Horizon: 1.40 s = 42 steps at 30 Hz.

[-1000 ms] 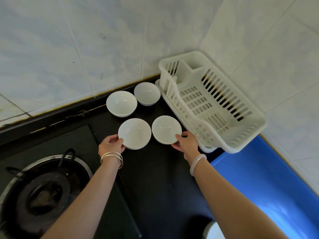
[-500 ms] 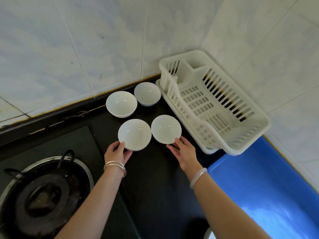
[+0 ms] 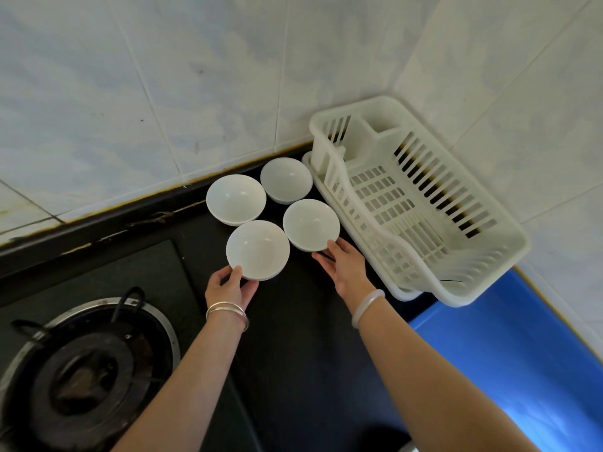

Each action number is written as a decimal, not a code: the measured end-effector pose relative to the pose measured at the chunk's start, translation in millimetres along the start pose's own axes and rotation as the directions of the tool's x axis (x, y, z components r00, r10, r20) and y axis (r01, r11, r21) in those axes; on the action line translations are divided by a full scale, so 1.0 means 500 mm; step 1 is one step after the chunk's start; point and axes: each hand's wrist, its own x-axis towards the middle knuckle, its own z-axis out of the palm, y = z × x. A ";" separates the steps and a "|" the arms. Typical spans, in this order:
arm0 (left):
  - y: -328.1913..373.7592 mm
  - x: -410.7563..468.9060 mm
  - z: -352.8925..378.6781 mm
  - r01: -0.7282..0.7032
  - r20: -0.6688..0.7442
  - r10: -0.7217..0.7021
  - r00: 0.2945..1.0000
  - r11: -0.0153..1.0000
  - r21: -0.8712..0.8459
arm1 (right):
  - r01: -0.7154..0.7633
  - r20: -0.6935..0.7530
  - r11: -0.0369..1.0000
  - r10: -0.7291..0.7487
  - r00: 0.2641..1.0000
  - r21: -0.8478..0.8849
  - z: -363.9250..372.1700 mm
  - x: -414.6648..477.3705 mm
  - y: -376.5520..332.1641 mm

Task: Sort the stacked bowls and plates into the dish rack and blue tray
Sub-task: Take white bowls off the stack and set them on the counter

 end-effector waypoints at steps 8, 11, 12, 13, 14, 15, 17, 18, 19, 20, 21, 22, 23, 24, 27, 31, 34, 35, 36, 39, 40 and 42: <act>-0.008 0.001 0.000 -0.032 -0.037 0.033 0.999 0.999 0.015 | -0.013 -0.007 0.997 0.013 1.000 -0.072 0.006 -0.002 -0.005; -0.012 -0.002 0.000 -0.070 -0.030 0.071 0.997 0.997 0.031 | -0.010 0.014 0.994 0.011 1.000 -0.107 0.001 -0.008 -0.004; -0.013 -0.004 0.000 -0.090 -0.026 0.091 0.996 0.995 0.046 | -0.011 0.026 0.993 0.014 1.000 -0.119 -0.001 -0.011 -0.004; -0.015 -0.006 -0.001 -0.111 -0.017 0.112 0.994 0.992 0.064 | -0.012 0.041 0.990 0.018 0.999 -0.138 -0.004 -0.015 -0.004; -0.017 -0.009 -0.002 -0.133 -0.004 0.134 0.991 0.987 0.085 | -0.014 0.057 0.986 0.024 0.998 -0.166 -0.006 -0.019 -0.005; -0.020 -0.013 -0.004 -0.155 0.016 0.154 0.988 0.982 0.106 | -0.015 0.071 0.980 0.030 0.997 -0.201 -0.010 -0.023 -0.005; -0.027 -0.023 -0.009 -0.197 0.067 0.189 0.980 0.969 0.149 | -0.009 0.087 0.962 0.034 0.996 -0.273 -0.019 -0.035 -0.008; -0.030 -0.030 -0.013 -0.215 0.090 0.202 0.975 0.961 0.172 | 0.004 0.093 0.951 0.026 0.995 -0.308 -0.026 -0.043 -0.009; -0.034 -0.037 -0.018 -0.228 0.109 0.210 0.972 0.954 0.194 | 0.026 0.103 0.938 0.010 0.995 -0.345 -0.034 -0.053 -0.010; -0.039 -0.045 -0.023 -0.235 0.126 0.212 0.969 0.948 0.215 | 0.056 0.117 0.921 -0.011 0.993 -0.386 -0.043 -0.065 -0.011; -0.046 -0.054 -0.029 -0.238 0.143 0.209 0.967 0.942 0.238 | 0.091 0.132 0.899 -0.037 0.991 -0.428 -0.053 -0.078 -0.013; -0.054 -0.066 -0.036 -0.244 0.164 0.205 0.965 0.933 0.266 | 0.125 0.145 0.873 -0.063 0.987 -0.472 -0.064 -0.093 -0.016; -0.064 -0.079 -0.042 -0.250 0.192 0.199 0.961 0.920 0.301 | 0.157 0.156 0.844 -0.088 0.984 -0.513 -0.078 -0.109 -0.018; -0.075 -0.093 -0.049 -0.256 0.230 0.184 0.956 0.904 0.341 | 0.186 0.169 0.812 -0.109 0.980 -0.553 -0.095 -0.127 -0.021; -0.109 -0.138 -0.066 -0.267 0.366 0.096 0.926 0.851 0.453 | 0.236 0.193 0.715 -0.143 0.971 -0.659 -0.162 -0.186 -0.024; -0.172 -0.205 -0.091 -0.368 0.529 0.014 0.848 0.734 0.571 | 0.259 0.138 0.600 -0.241 0.961 -0.757 -0.294 -0.286 0.005; -0.233 -0.251 -0.115 -0.490 0.621 -0.027 0.784 0.586 0.645 | 0.239 0.084 0.424 -0.353 0.932 -0.873 -0.401 -0.359 0.045; -0.253 -0.264 -0.123 -0.532 0.643 -0.043 0.765 0.521 0.668 | 0.204 0.056 0.354 -0.388 0.920 -0.912 -0.435 -0.382 0.059; -0.273 -0.276 -0.131 -0.573 0.665 -0.060 0.745 0.452 0.683 | 0.159 0.022 0.298 -0.416 0.909 -0.941 -0.467 -0.404 0.074; -0.327 -0.310 -0.150 -0.675 0.715 -0.115 0.690 0.257 0.692 | 0.050 -0.048 0.194 -0.468 0.883 -0.980 -0.547 -0.458 0.117; -0.342 -0.320 -0.156 -0.698 0.725 -0.131 0.676 0.201 0.687 | 0.026 -0.061 0.177 -0.471 0.880 -0.984 -0.568 -0.472 0.131; -0.369 -0.338 -0.165 -0.734 0.741 -0.157 0.653 0.110 0.670 | -0.008 -0.090 0.176 -0.465 0.881 -0.984 -0.599 -0.491 0.156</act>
